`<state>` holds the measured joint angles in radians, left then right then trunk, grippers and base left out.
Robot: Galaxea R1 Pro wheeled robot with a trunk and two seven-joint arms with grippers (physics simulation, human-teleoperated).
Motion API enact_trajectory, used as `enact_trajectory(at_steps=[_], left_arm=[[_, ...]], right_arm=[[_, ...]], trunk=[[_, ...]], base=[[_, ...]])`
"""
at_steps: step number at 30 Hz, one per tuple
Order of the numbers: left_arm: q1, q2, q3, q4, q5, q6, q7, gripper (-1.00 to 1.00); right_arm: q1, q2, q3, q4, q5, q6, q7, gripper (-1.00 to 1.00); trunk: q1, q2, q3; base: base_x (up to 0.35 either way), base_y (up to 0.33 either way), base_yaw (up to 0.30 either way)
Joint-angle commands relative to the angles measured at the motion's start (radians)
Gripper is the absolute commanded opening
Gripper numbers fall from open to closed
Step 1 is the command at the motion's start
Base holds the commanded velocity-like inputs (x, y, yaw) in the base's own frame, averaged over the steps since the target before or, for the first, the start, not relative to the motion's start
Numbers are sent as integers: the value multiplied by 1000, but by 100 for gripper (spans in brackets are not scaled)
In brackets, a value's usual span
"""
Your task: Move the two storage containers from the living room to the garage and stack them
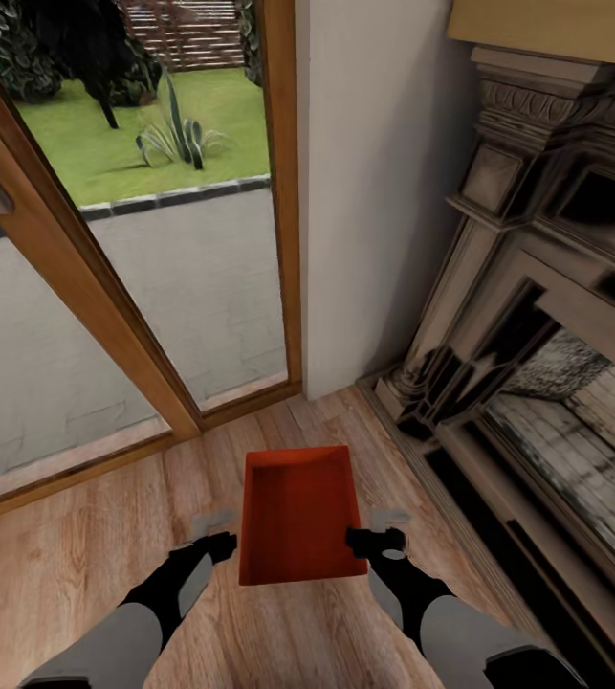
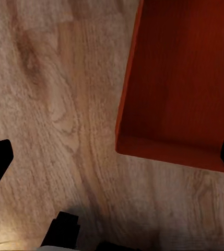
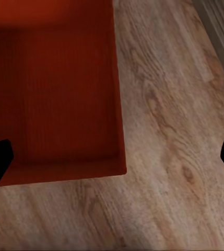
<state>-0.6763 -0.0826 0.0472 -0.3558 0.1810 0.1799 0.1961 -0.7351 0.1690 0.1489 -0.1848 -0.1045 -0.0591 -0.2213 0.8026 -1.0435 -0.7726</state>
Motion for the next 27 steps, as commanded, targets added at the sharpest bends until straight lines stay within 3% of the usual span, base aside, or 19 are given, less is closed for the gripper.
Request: enact_trajectory(at_steps=[1,7,17,27], left_arm=[[0,-4,3,-3,-7,-21,3,100],[0,-6,-3,-7,-25,-67,12,100],[0,-15,-4,-9,-29,-82,78,100],[0,-16,0,-9,-27,-87,81,100]], right_arm=[[-1,2,10,1,-9,-7,-3,100],[-1,2,13,0,-2,-13,2,100],[-1,6,11,-4,0,-16,3,100],[-1,5,11,-4,1,-20,3,100]], trunk=[[0,0,-1],[0,0,-1],[0,0,-1],[0,0,-1]], base=[[0,0,0],[0,0,0],[0,0,0],[0,0,0]])
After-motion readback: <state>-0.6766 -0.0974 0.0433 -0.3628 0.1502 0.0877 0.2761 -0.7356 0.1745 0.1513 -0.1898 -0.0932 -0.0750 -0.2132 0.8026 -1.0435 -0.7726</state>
